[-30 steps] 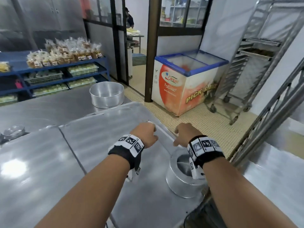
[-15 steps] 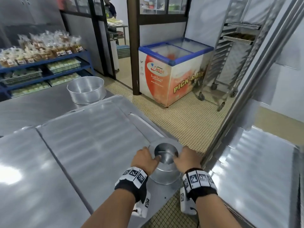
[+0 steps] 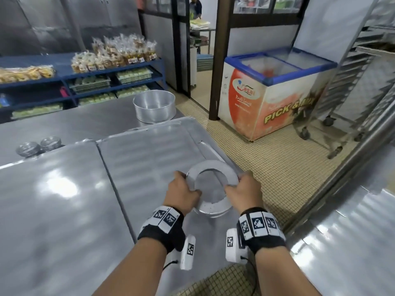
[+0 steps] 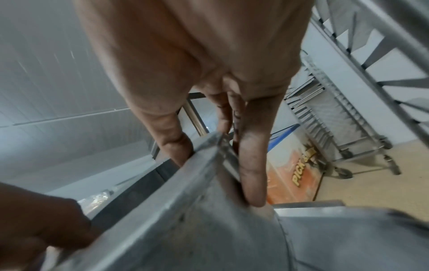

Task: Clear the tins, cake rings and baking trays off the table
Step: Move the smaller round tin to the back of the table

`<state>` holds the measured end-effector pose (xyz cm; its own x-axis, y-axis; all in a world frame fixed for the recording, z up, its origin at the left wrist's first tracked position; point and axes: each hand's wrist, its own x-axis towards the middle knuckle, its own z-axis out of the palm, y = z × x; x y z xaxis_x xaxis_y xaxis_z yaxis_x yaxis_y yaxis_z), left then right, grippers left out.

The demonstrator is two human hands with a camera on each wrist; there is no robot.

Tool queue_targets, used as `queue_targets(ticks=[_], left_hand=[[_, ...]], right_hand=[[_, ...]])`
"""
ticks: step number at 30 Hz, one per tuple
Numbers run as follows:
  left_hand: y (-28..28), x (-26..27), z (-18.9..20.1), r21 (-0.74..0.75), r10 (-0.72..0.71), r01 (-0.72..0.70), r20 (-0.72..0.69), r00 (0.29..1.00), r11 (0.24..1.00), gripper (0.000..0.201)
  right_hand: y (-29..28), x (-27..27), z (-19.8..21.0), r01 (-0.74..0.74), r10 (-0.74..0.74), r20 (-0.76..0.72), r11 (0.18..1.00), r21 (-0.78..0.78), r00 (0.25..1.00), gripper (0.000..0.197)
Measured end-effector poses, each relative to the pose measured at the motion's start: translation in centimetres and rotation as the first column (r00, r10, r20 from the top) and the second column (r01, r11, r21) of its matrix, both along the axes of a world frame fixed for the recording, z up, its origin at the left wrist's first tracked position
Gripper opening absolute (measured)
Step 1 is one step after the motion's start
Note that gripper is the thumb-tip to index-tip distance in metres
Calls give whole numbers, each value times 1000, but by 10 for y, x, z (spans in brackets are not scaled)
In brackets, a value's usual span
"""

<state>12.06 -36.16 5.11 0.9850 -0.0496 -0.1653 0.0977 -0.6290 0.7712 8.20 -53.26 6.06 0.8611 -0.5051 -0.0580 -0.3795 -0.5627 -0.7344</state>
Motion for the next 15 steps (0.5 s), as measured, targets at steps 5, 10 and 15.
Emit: queue_targets(ticks=[5, 10, 15], left_hand=[[59, -4, 12, -228, 214, -218, -41, 976, 949, 59], [137, -14, 21, -483, 371, -437, -231, 899, 759, 80], [214, -47, 26, -560, 437, -504, -262, 860, 657, 65]], right_hand=[[49, 16, 8, -111, 103, 119, 992, 63, 988, 37], [112, 15, 14, -265, 243, 207, 961, 84, 948, 38], [184, -1, 15, -396, 355, 280, 912, 105, 892, 40]])
